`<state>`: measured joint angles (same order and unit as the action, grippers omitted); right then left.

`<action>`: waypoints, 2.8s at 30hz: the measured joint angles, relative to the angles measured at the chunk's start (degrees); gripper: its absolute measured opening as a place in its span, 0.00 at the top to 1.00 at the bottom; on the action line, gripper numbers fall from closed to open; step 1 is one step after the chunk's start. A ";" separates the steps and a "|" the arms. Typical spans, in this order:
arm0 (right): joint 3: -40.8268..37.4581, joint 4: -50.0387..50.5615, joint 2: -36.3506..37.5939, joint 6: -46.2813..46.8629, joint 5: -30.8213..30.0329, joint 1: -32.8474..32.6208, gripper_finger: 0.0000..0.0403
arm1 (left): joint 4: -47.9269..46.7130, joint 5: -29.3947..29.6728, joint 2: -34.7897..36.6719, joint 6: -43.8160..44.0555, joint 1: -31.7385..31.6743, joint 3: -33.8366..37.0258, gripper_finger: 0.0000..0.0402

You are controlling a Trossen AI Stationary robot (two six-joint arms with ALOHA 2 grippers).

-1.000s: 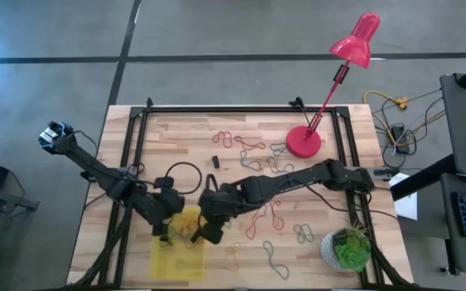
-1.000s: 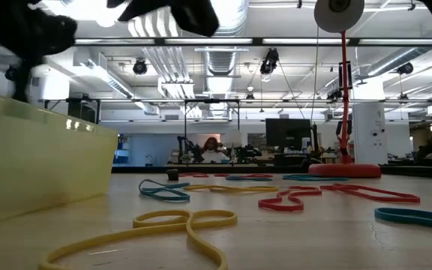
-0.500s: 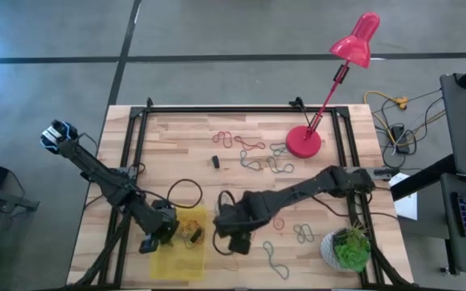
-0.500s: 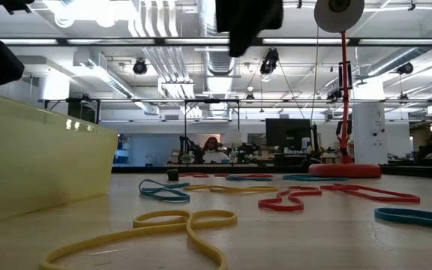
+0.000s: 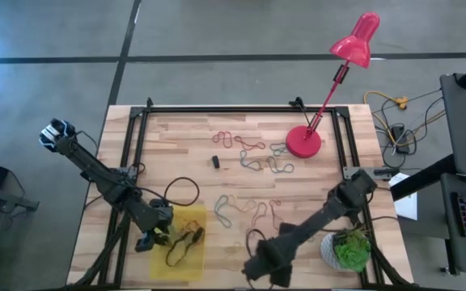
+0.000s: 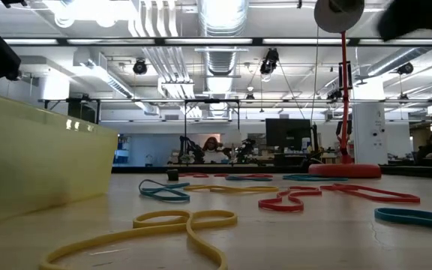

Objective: Pick and place rubber bands into bin
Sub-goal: Put the blue rubber band into the bin

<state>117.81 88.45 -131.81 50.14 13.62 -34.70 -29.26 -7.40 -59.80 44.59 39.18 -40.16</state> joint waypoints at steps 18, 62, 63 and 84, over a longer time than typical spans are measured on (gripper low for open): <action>-45.38 -28.11 26.98 15.07 9.05 6.21 0.53 | 0.31 -0.12 4.01 1.55 -0.20 -0.74 0.53; -41.09 -58.18 27.36 0.67 -2.57 16.24 0.98 | 0.20 9.78 16.10 -2.73 -8.11 -0.81 0.53; -38.88 -58.25 27.45 -0.03 -4.08 17.04 0.98 | 0.18 9.87 15.89 -3.15 -8.11 -0.79 0.53; 15.82 -42.79 -4.22 -17.31 1.91 26.10 0.98 | 0.12 18.53 9.59 -5.59 -8.48 -1.07 0.53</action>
<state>133.63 45.66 -136.03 32.83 15.52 -8.60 -29.14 11.13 -50.22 39.00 30.70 -41.23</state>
